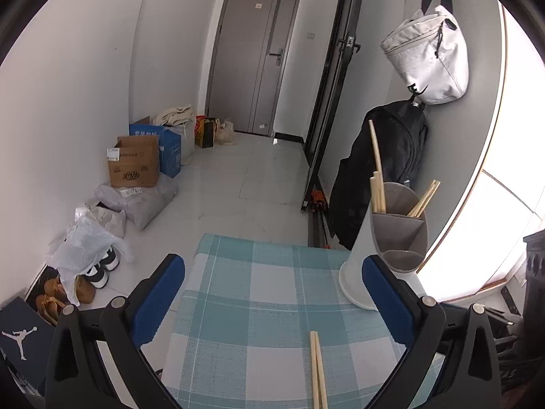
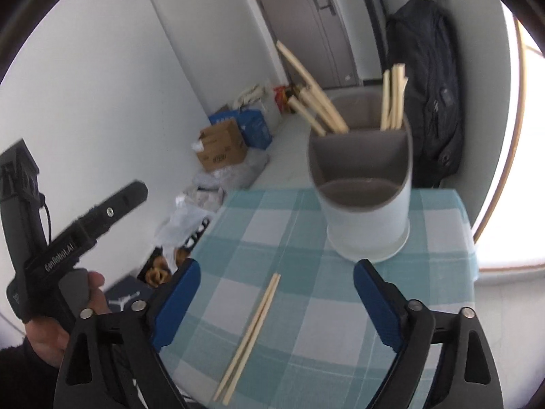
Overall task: Organize utensils
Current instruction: 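Lower both open tools to the last chopsticks on the cloth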
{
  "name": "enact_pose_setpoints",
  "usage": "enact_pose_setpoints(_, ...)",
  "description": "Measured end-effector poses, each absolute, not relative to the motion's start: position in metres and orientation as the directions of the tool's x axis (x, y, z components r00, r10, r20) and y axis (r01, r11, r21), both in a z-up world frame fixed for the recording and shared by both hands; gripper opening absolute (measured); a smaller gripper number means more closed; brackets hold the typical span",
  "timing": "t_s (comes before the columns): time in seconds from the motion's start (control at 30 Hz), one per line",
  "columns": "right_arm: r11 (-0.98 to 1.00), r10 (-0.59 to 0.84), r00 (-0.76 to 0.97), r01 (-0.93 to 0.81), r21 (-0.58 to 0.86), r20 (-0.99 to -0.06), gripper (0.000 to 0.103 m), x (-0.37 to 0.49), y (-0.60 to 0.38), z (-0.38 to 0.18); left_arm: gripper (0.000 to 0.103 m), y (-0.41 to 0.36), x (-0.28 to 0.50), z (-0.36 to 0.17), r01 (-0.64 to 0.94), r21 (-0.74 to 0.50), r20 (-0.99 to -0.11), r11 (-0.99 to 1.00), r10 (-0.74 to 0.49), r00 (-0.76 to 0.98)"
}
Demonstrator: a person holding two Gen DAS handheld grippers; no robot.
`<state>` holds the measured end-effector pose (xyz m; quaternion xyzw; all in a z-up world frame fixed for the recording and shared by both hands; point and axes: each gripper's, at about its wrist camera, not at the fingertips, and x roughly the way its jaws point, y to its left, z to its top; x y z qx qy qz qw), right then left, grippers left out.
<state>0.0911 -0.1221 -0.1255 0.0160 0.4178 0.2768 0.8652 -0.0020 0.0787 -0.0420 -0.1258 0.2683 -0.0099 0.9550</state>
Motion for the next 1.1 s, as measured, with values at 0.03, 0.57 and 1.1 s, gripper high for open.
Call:
enact_pose_setpoints(0.03,0.849,0.471,0.451,-0.465,0.251,-0.758,0.067,0.097,-0.112,-0.137,0.101,0.084,0.0,-0.045,-0.055,-0.258,-0.52,0.965,-0.09,0.849)
enact_pose_setpoints(0.57,0.852,0.204,0.187,-0.517,0.08,-0.961,0.018,0.142,-0.04,-0.218,0.101,0.142,0.003,-0.066,-0.196,-0.378,-0.572,0.905,-0.062,0.818)
enact_pose_setpoints(1.1,0.859,0.07,0.207,-0.51,-0.046,-0.976,0.014,0.161,-0.012,-0.224,0.101,0.161,0.004,-0.069,-0.227,-0.45,-0.576,0.863,-0.087,0.813)
